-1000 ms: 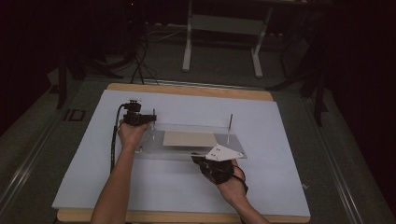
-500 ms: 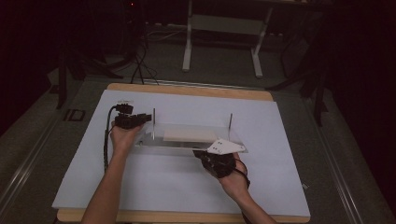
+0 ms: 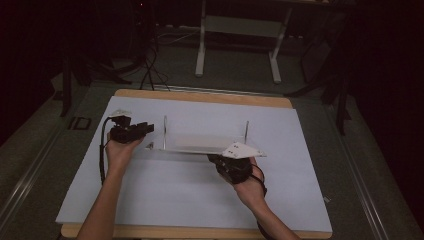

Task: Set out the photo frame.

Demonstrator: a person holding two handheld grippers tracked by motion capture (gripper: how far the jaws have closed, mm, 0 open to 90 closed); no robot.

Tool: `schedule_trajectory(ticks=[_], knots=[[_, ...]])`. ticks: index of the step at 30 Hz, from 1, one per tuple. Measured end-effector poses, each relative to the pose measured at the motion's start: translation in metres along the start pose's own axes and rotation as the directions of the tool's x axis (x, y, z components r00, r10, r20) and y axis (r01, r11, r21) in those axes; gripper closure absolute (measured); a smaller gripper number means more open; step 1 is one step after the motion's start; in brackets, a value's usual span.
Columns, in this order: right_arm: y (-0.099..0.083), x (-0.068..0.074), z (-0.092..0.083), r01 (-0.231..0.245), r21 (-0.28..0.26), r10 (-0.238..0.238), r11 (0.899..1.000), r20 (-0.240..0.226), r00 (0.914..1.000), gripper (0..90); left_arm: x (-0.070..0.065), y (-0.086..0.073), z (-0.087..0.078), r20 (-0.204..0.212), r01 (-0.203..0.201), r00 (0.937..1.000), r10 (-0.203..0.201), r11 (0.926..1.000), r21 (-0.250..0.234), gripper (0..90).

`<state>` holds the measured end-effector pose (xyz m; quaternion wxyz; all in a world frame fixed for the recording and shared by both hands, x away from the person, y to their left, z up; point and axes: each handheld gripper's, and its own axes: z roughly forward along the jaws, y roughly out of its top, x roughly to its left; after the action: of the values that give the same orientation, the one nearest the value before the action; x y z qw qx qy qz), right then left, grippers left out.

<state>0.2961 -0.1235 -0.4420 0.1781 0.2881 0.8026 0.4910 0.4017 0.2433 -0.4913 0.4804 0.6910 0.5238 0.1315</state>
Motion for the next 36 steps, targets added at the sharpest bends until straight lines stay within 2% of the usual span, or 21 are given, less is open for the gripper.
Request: schedule_trajectory(ticks=[5, 7, 11, 16, 21, 23, 25, 28, 31, 34, 36], knots=[[0.006, -0.001, 0.001, 0.02, 0.0, -0.02, 1.0, 0.023, 0.9995, 90.0, 0.002, -0.004, -0.007, 0.015, -0.001, 0.9999, 0.002, 0.9998, -0.018, 59.1], [0.009, -0.002, 0.002, 0.031, 0.005, -0.031, 1.0, 0.03, 0.9991, 90.0, 0.002, -0.006, -0.011, 0.016, -0.029, 0.9994, 0.029, 0.9993, -0.023, 58.6], [0.014, -0.004, 0.003, 0.032, 0.004, -0.032, 0.999, 0.039, 0.9987, 90.0, 0.003, -0.007, -0.017, 0.024, -0.039, 0.9989, 0.04, 0.9987, -0.034, 58.5], [0.019, -0.007, 0.005, 0.023, -0.001, -0.023, 1.0, 0.048, 0.9986, 90.0, 0.006, -0.009, -0.019, 0.041, -0.042, 0.9983, 0.043, 0.9988, -0.026, 59.0], [0.022, -0.009, 0.008, 0.023, 0.005, -0.023, 1.0, 0.056, 0.9982, 90.0, 0.008, -0.014, -0.02, 0.076, -0.012, 0.997, 0.013, 0.9998, -0.014, 63.9], [0.025, -0.011, 0.01, 0.024, 0.004, -0.024, 1.0, 0.061, 0.9979, 90.0, 0.007, -0.016, -0.02, 0.083, -0.021, 0.9963, 0.022, 0.9996, -0.016, 68.2], [0.027, -0.012, 0.011, 0.021, 0.001, -0.021, 1.0, 0.067, 0.9975, 90.0, 0.007, -0.016, -0.02, 0.087, -0.024, 0.9959, 0.025, 0.9996, -0.017, 67.5], [0.029, -0.014, 0.011, 0.018, -0.003, -0.018, 1.0, 0.07, 0.9974, 90.0, 0.004, -0.015, -0.02, 0.083, -0.037, 0.9958, 0.039, 0.999, -0.025, 65.6], [0.032, -0.016, 0.012, 0.011, -0.008, -0.011, 1.0, 0.076, 0.997, 90.0, 0.002, -0.014, -0.02, 0.094, -0.06, 0.9936, 0.063, 0.9975, -0.038, 59.5], [0.033, -0.018, 0.012, 0.003, -0.014, -0.002, 1.0, 0.074, 0.9973, 90.0, -0.003, -0.011, -0.018, 0.114, -0.115, 0.9862, 0.119, 0.9924, -0.044, 54.8], [0.034, -0.021, 0.012, -0.004, -0.016, 0.005, 1.0, 0.078, 0.9969, 90.0, -0.005, -0.009, -0.017, 0.089, -0.132, 0.9866, 0.137, 0.9894, -0.061, 49.5]])
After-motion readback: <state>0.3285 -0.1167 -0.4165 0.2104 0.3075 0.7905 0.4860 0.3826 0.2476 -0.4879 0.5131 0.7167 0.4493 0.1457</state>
